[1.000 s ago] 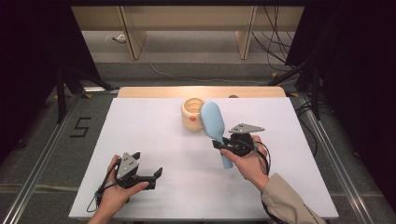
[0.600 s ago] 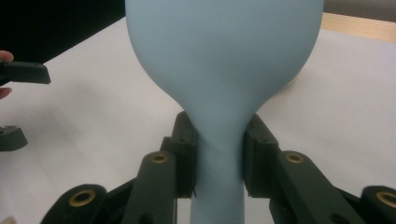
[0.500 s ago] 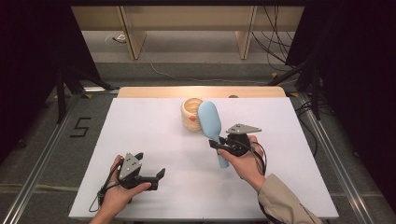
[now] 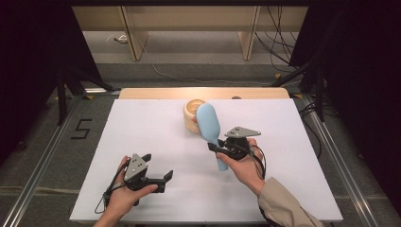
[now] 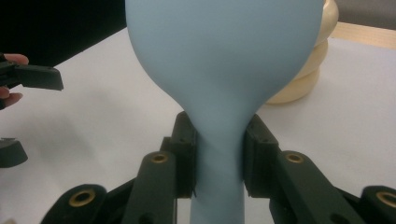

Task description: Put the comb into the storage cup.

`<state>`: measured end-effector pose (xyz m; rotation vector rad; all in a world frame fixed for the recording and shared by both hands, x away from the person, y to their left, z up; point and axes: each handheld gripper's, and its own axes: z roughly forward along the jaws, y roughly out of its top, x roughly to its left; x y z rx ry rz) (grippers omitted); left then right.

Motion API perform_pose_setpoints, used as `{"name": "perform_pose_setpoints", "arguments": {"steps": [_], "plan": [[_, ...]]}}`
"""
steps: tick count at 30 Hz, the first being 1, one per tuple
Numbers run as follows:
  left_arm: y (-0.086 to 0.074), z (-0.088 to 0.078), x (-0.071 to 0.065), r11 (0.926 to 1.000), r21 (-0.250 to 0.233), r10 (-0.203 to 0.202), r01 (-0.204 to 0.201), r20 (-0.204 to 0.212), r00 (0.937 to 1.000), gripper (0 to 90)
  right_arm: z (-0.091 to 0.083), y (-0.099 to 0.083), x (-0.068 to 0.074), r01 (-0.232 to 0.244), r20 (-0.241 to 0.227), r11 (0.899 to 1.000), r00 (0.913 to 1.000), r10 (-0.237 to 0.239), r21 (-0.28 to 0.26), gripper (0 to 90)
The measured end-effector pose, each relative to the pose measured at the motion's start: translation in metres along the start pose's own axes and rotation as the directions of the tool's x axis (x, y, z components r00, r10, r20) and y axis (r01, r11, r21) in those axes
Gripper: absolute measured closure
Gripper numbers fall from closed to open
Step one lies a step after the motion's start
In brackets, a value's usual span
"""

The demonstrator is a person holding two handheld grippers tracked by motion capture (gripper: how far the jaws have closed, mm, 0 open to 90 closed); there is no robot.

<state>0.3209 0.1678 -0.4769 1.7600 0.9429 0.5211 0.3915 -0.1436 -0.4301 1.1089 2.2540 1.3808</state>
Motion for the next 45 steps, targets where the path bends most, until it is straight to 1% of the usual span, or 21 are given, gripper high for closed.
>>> {"name": "perform_pose_setpoints", "arguments": {"steps": [4,6,8,10,14,18,22,29,34,38,40,45], "plan": [[0.005,0.005,-0.005,0.9999,-0.006,-0.012,0.012,0.024,0.9996,0.0,0.000,0.001,0.001,0.002,-0.003,1.000,1.0000,-0.002,-0.012,70.4],[0.008,0.008,-0.008,1.0000,-0.003,-0.004,0.004,0.035,0.9994,0.0,0.001,0.001,0.003,-0.004,-0.006,1.000,1.0000,0.004,-0.015,70.4],[0.011,0.012,-0.013,1.0000,-0.002,0.000,0.000,0.049,0.9988,0.0,0.003,0.002,0.005,0.003,-0.010,1.000,0.9999,-0.003,-0.017,70.4],[0.013,0.016,-0.017,1.0000,-0.001,0.002,-0.002,0.064,0.9980,0.0,0.004,0.002,0.006,0.000,-0.013,1.000,0.9999,0.000,-0.020,70.4],[0.018,0.026,-0.027,1.0000,0.007,0.004,-0.004,0.100,0.9949,0.0,0.006,0.004,0.011,0.007,-0.022,1.000,0.9997,-0.008,-0.029,70.4],[0.023,0.037,-0.038,0.9997,0.015,0.015,-0.017,0.134,0.9908,0.0,0.008,0.005,0.015,0.011,-0.030,0.999,0.9995,-0.012,-0.037,70.4],[0.028,0.047,-0.047,0.9995,0.018,0.022,-0.025,0.160,0.9869,0.3,0.009,0.005,0.017,0.008,-0.035,0.999,0.9993,-0.009,-0.036,70.4],[0.032,0.062,-0.058,0.9988,0.031,0.033,-0.039,0.189,0.9814,1.3,0.009,0.005,0.018,0.012,-0.039,0.999,0.9991,-0.014,-0.045,70.4],[0.035,0.071,-0.064,0.9991,0.031,0.022,-0.029,0.205,0.9784,2.6,0.009,0.005,0.019,0.007,-0.038,0.999,0.9992,-0.009,-0.051,70.4],[0.037,0.074,-0.066,0.9992,0.026,0.023,-0.029,0.209,0.9777,4.1,0.009,0.005,0.019,0.010,-0.038,0.998,0.9992,-0.012,-0.055,70.4],[0.037,0.076,-0.066,0.9995,0.022,0.016,-0.021,0.212,0.9772,5.3,0.009,0.005,0.020,0.009,-0.037,0.998,0.9992,-0.011,-0.056,70.4],[0.037,0.079,-0.067,0.9997,0.020,0.011,-0.015,0.219,0.9758,9.2,0.009,0.005,0.020,0.008,-0.037,0.998,0.9993,-0.011,-0.060,70.4]]}}
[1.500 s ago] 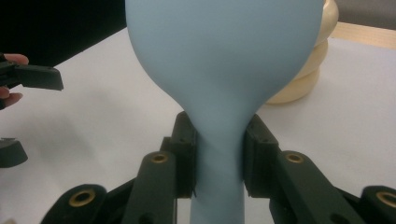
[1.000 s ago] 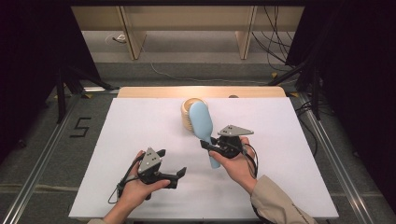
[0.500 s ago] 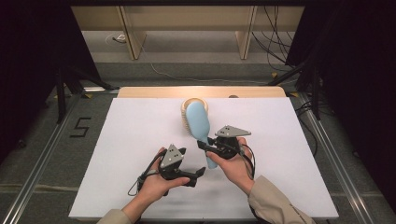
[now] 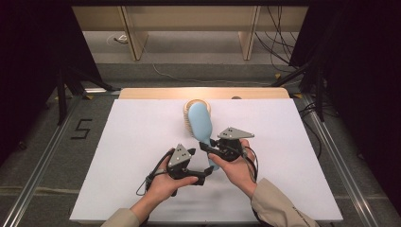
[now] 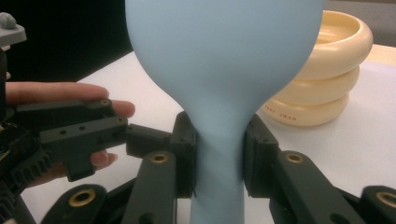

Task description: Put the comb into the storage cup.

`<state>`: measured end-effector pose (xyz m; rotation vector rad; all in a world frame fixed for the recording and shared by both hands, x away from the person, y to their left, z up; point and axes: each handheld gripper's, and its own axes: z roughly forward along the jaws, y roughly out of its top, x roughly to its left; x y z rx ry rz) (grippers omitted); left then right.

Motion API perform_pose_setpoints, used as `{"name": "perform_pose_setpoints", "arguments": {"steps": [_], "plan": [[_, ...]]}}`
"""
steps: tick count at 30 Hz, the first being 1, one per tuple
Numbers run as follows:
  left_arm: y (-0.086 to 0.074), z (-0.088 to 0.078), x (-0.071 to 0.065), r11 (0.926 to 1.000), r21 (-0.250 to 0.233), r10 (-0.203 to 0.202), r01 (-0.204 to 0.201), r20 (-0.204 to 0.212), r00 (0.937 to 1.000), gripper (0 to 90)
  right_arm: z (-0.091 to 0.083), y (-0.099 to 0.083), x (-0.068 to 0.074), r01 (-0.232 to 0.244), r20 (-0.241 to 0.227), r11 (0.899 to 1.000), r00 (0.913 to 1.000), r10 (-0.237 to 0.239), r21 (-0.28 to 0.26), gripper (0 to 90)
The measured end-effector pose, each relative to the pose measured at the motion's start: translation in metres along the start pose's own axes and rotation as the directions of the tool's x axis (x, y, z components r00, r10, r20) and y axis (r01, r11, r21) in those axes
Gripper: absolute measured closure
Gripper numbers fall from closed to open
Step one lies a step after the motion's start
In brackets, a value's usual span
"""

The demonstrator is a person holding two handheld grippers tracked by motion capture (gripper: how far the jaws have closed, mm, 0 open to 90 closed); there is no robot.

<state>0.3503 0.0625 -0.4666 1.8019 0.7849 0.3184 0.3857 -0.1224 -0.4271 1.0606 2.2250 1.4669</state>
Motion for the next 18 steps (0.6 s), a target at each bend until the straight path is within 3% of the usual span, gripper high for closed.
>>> {"name": "perform_pose_setpoints", "arguments": {"steps": [18], "plan": [[-0.0028,0.0054,0.0035,0.9991,-0.018,0.039,-0.039,0.005,0.9992,21.9,0.0019,-0.0007,0.0033,0.010,-0.002,1.000,0.9999,-0.010,-0.010,70.4]]}}
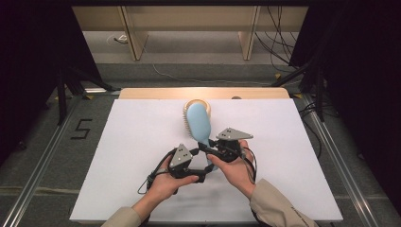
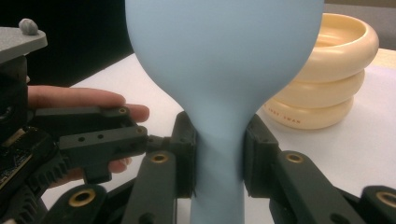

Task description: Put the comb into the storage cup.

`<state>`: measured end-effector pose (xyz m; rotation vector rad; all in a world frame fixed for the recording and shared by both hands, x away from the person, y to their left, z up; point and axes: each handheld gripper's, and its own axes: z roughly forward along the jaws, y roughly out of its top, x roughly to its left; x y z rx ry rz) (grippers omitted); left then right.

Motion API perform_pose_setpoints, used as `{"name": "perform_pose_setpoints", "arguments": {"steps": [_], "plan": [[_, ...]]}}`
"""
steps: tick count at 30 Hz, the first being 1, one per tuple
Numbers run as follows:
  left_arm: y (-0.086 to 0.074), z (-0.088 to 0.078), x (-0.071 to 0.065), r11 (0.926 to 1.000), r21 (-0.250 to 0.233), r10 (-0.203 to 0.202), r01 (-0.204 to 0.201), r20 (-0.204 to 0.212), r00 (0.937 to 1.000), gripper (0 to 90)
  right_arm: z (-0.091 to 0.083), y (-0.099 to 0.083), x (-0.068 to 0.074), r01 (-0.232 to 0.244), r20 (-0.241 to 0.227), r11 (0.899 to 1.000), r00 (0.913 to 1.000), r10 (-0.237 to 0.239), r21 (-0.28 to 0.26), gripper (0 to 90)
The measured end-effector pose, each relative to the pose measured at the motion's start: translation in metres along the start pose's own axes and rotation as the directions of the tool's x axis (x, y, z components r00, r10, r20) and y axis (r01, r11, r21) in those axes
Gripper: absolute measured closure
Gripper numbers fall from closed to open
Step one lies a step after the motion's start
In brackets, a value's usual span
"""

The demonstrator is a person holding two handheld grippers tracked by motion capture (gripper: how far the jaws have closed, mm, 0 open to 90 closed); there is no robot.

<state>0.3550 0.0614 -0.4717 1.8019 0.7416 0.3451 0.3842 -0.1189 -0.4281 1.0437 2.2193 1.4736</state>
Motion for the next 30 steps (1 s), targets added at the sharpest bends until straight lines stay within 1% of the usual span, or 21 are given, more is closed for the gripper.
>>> {"name": "perform_pose_setpoints", "arguments": {"steps": [4,17,22,30], "plan": [[-0.0005,0.0003,0.0006,1.0000,-0.004,-0.007,0.007,-0.002,1.0000,23.6,0.0003,-0.0004,0.0007,-0.003,-0.002,1.000,1.0000,0.003,-0.008,70.4],[0.0002,0.0023,0.0022,0.9997,-0.021,-0.011,0.011,-0.002,0.9999,27.8,0.0030,-0.0026,0.0039,0.007,-0.008,1.000,0.9999,-0.007,-0.005,70.4],[-0.0004,0.0038,0.0025,0.9996,-0.021,-0.016,0.016,0.004,0.9999,29.3,0.0039,-0.0030,0.0048,0.009,-0.011,1.000,0.9999,-0.010,-0.005,70.4],[-0.0008,0.0061,0.0030,0.9993,-0.032,-0.019,0.019,0.010,0.9998,34.6,0.0048,-0.0039,0.0058,0.008,-0.012,1.000,0.9999,-0.008,-0.006,70.4]]}}
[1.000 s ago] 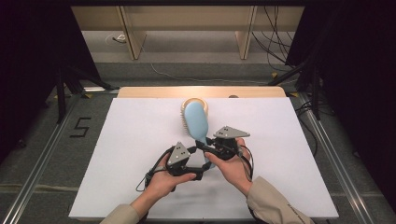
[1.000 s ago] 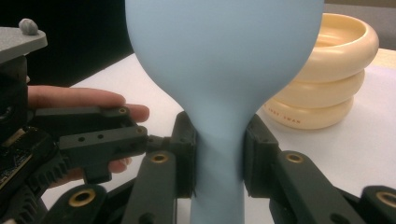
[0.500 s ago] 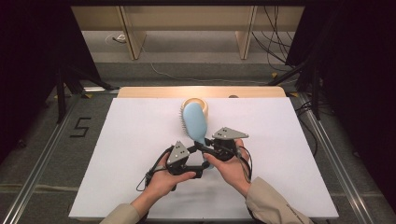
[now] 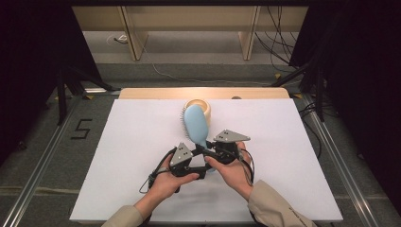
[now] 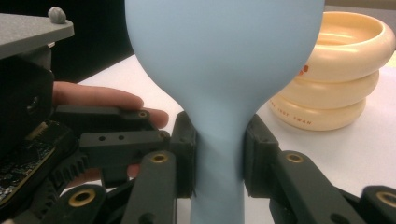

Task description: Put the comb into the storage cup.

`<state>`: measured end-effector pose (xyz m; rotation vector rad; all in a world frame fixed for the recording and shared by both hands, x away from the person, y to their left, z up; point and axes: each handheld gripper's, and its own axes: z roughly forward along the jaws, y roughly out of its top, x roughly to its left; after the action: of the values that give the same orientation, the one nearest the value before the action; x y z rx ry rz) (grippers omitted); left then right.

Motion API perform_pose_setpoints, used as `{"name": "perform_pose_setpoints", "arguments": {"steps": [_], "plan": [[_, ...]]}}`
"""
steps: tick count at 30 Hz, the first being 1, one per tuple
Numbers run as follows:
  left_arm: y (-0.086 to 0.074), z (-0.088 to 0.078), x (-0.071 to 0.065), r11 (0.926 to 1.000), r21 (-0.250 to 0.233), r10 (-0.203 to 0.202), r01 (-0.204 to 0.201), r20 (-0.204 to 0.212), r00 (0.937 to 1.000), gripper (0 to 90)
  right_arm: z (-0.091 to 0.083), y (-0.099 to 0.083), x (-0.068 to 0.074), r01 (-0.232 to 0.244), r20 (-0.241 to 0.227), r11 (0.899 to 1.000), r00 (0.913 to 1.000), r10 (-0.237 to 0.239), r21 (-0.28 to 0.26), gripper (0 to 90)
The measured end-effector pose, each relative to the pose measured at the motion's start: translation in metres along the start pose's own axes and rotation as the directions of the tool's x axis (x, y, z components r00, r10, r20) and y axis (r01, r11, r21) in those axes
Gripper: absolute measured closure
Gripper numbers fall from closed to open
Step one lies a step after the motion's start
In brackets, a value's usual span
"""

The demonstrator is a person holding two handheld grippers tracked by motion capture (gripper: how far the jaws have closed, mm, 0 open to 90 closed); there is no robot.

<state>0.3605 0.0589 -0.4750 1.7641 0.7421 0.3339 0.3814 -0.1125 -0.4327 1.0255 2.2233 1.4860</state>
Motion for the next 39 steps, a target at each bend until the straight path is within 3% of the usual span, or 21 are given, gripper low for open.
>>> {"name": "perform_pose_setpoints", "arguments": {"steps": [9,19,22,25,34,39], "plan": [[-0.0024,0.0026,0.0005,0.9996,-0.013,-0.023,0.023,0.016,0.9996,41.8,0.0008,-0.0008,-0.0001,0.000,0.002,1.000,1.0000,0.000,0.000,70.3],[-0.0059,0.0039,-0.0002,0.9956,-0.026,-0.089,0.090,0.035,0.9954,59.0,0.0005,-0.0007,-0.0011,-0.004,0.013,1.000,0.9999,0.005,-0.011,70.3],[-0.0068,0.0037,0.0009,0.9921,-0.034,-0.120,0.121,0.030,0.9923,62.2,0.0004,-0.0006,-0.0016,-0.002,0.016,1.000,0.9999,0.002,-0.015,70.2],[-0.0077,0.0023,0.0046,0.9841,-0.040,-0.172,0.173,0.027,0.9847,66.4,0.0004,0.0000,-0.0008,0.004,0.013,1.000,0.9999,-0.004,-0.010,69.9],[-0.0079,0.0006,0.0047,0.9779,-0.034,-0.206,0.206,0.030,0.9782,66.9,0.0010,0.0015,-0.0011,0.009,0.015,1.000,0.9998,-0.009,0.004,67.3],[-0.0077,0.0007,0.0036,0.9667,-0.037,-0.250,0.253,0.066,0.9659,66.9,0.0008,0.0026,-0.0013,0.015,0.017,1.000,0.9997,-0.015,0.003,65.4]]}}
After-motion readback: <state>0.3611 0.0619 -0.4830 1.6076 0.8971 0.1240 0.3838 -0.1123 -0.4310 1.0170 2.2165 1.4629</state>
